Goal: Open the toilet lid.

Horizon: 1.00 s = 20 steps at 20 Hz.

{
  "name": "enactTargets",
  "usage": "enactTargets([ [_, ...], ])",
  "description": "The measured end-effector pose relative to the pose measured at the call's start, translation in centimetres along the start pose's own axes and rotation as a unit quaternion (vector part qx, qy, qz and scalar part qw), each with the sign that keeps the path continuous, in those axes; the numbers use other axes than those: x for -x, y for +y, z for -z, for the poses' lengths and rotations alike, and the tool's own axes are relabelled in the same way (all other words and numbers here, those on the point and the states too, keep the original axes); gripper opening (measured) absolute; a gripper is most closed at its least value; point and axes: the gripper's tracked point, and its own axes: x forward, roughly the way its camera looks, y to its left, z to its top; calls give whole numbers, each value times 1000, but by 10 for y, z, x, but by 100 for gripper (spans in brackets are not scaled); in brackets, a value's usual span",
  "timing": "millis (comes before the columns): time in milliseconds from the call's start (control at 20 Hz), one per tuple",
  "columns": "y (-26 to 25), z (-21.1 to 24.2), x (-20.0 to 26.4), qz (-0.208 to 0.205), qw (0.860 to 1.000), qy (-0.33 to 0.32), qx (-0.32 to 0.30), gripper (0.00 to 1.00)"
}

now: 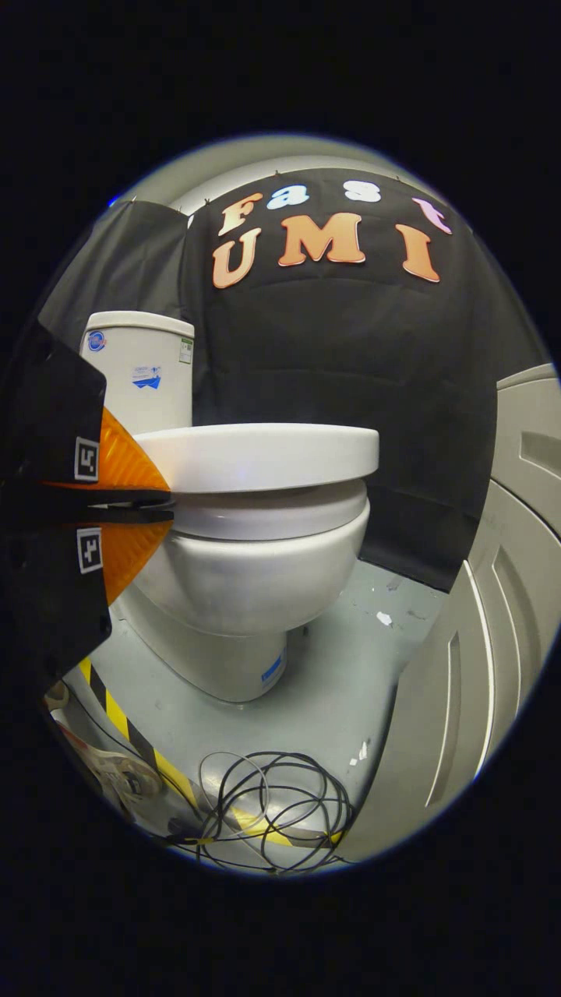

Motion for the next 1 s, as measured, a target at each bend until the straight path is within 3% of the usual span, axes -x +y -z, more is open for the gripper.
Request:
enactTargets([
  [550,7,-1,1,38,995,-25,86,9],
  [1000,46,-5,9,56,984,-54,161,8],
])
